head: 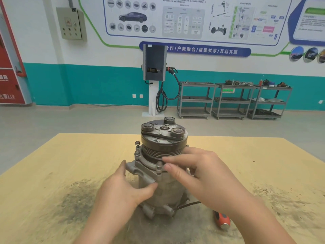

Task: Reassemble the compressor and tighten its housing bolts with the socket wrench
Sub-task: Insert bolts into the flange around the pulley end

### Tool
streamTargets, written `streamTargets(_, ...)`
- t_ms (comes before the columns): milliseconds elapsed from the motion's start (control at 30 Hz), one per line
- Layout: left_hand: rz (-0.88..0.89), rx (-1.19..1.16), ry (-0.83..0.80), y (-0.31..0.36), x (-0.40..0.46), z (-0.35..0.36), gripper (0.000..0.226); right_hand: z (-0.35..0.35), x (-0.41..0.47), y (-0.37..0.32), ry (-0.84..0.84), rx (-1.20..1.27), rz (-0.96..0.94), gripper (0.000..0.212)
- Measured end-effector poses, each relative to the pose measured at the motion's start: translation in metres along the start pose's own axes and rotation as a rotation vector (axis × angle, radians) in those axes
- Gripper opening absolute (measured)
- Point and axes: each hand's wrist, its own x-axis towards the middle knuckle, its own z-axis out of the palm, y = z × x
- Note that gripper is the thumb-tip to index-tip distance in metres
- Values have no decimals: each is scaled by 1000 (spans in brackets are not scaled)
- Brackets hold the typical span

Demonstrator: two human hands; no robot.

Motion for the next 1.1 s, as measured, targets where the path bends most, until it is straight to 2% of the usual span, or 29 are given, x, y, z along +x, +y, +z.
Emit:
streamTargets(33, -34, -10, -10, -6, 4, -6, 115, -1, -1, 0, 61, 92, -3, 28)
streamTargets(100, -92, -121, -9, -15, 8, -23, 101, -6, -1, 1, 170, 238, 11, 22)
streamTargets(133, -93, -303, -31, -20, 8, -31, 81, -9, 0, 2, 195, 297, 28, 17)
streamTargets(200, -204, -950, -144, -18, 9, -46, 39, -11, 1, 1, 195, 407, 68, 11)
streamTargets(267, -235, -1527, -235, 2, 2, -59, 24, -9, -1, -5, 185, 482, 85, 8)
streamTargets(333, -133, -1687, -184, 20, -11, -61, 9, -3, -3, -14, 175, 514, 60, 7)
streamTargets(367, -88, -1687, -144, 30, -19, -56, 5, 1, -5, -20, 163, 534, 35, 8)
streamTargets(500, 65, -1637, -71, 53, -48, -20, 11, 17, -11, -38, 107, 632, -29, 28)
streamTargets(600, 148, -1602, -51, 52, -53, -2, 12, 20, -9, -40, 100, 794, 29, 21)
streamTargets(667, 273, -1407, 68, 42, -48, 3, 23, 12, -5, -34, 123, 848, 74, 17)
streamTargets(733, 335, -1062, 255, 33, -41, 7, 45, -2, 1, -20, 218, 792, 107, 19)
streamTargets(767, 323, -903, 283, 30, -38, 10, 67, -8, 4, -11, 267, 747, 128, 23)
streamTargets(833, 199, -743, 208, 27, -33, 20, 120, -16, 9, 7, 320, 635, 189, 27)
streamTargets(867, 147, -704, 147, 24, -29, 24, 133, -16, 11, 15, 320, 594, 226, 26)
streamTargets(1000, 60, -606, 87, 8, -14, 30, 134, 1, 16, 33, 270, 613, 330, 14)
streamTargets(1100, 58, -614, 66, 0, -11, 29, 121, 8, 19, 36, 228, 584, 321, 13)
